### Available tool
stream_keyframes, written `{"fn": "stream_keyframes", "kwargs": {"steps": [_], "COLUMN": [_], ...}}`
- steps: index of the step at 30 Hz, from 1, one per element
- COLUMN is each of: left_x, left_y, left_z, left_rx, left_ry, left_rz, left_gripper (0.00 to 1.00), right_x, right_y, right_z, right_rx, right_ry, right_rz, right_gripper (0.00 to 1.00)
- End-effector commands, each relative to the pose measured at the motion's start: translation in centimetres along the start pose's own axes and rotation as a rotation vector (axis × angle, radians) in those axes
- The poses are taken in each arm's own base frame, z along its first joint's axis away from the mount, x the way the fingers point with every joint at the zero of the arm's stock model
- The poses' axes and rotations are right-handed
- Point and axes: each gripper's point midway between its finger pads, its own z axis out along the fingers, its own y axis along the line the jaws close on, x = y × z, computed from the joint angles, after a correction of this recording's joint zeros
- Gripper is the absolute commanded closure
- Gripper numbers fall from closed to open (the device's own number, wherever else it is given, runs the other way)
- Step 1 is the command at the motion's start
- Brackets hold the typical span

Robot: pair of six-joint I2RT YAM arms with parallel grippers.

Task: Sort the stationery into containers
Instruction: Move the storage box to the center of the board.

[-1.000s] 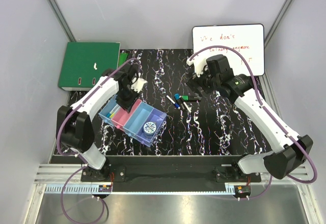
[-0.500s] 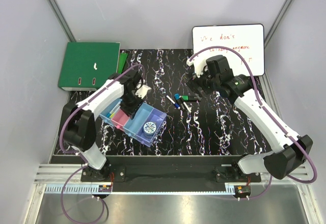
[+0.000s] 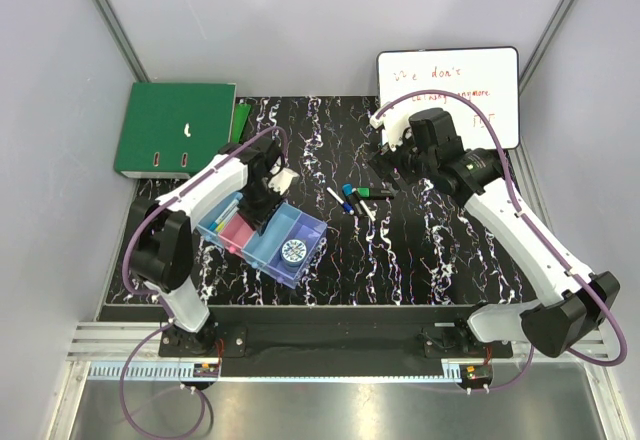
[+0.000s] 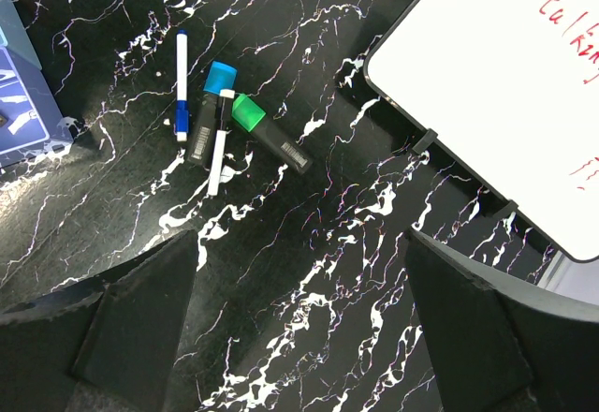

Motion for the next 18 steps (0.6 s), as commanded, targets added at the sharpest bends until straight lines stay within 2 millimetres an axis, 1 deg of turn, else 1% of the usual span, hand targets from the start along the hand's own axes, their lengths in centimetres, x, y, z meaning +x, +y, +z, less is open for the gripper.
{"fn": "stream_keyframes", "kwargs": {"steps": [1, 4, 7, 10, 13, 16, 18], "left_x": [-2.5, -2.6, -2.4, -2.4, -2.6, -3.3, -3.3], "left_y": [0.2, 0.0, -0.3, -0.3, -0.2, -0.3, -0.3], "left_z": [0.3, -0.2, -0.4, -0.6, -1.2, -2.0, -2.2], "left_rx": [-0.006, -0.003, 0.012, 0.008, 0.002, 0.004, 0.005], "left_ry": [-0.071, -0.086, -0.09, -0.096, -0.104, -0.132, -0.132], "left_rz": [-0.001, -0.001, -0.006, -0.001, 0.003, 0.006, 0.008], "left_gripper": [0.67, 0.66, 0.66, 0.65, 0.65, 0.64, 0.64], "right_x": [-2.3, -2.3, -2.6, -2.7, -2.6, -2.5, -2.5], "right_y": [-0.7, -0.6, -0.7, -0.7, -0.7, -0.7, -0.7], "right_z": [-1.6, -1.5, -1.4, -1.5, -1.4, -1.4, -1.4], "right_rx": [0.032, 0.029, 0.027, 0.027, 0.03, 0.029, 0.03], "right_ry": [-0.087, -0.087, -0.092, -0.096, -0.091, -0.092, -0.091], "right_rz": [0.01, 0.007, 0.007, 0.01, 0.008, 0.007, 0.009], "right_gripper": [0.01, 0.01, 0.01, 0.01, 0.01, 0.01, 0.01]}}
